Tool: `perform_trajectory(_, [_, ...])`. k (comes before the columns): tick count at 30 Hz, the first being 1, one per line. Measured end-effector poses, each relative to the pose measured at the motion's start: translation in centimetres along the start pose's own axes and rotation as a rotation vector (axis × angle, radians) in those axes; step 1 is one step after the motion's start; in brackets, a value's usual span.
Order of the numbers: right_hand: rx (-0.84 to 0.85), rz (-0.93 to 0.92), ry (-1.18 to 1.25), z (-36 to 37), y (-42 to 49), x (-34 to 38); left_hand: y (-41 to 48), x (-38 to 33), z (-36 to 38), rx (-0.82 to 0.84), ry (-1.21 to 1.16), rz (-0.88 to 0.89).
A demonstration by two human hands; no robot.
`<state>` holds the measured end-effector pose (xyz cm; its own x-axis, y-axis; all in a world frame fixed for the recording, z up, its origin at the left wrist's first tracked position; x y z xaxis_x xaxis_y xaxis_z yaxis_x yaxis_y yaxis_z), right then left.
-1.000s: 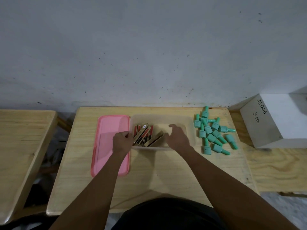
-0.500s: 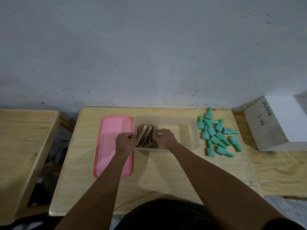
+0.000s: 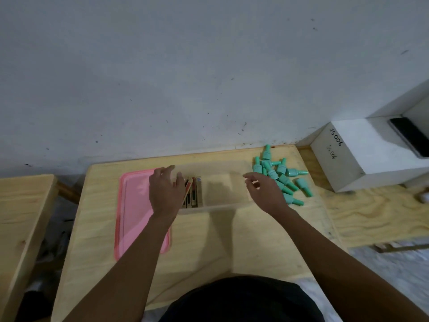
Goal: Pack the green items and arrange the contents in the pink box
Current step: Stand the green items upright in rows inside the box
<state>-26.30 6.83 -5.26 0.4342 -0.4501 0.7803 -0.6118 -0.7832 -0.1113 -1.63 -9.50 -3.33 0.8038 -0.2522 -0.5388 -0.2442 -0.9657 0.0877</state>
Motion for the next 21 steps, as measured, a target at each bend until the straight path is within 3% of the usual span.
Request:
perform_trajectory(5, [-0.154,0.192,-0.061,-5.9,-1.5,-6.9,-2.7,-9.7,2.8,0.091,-0.160,0.363])
perform_trajectory(9, [-0.191,0.315,-0.119,-9.5,-2.5,-13.1,-7.3,-17.1,8.4,0.370,-0.142,0.573])
perform_trajectory(14, [0.067,0.338,-0.252,-9.8,-1.7,-17.2,-11.3,-20.0,17.4,0.779,-0.094,0.322])
perform_trajectory(21, [0.178,0.232,-0.335,-9.2,-0.3,-18.8,-11.4,-18.2,22.6,0.749,0.141,-0.046])
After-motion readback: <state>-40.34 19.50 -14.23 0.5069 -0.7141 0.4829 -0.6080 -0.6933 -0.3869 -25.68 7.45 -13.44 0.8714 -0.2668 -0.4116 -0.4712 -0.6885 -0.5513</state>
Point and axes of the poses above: each hand's wrist, its own y-axis towards the middle knuckle, its own z-axis out of the palm, x = y × z, the point moved 9 cm from there along y, towards the middle knuckle, and after that the axes turned 9 degrees about y, right-handed, at the moved point
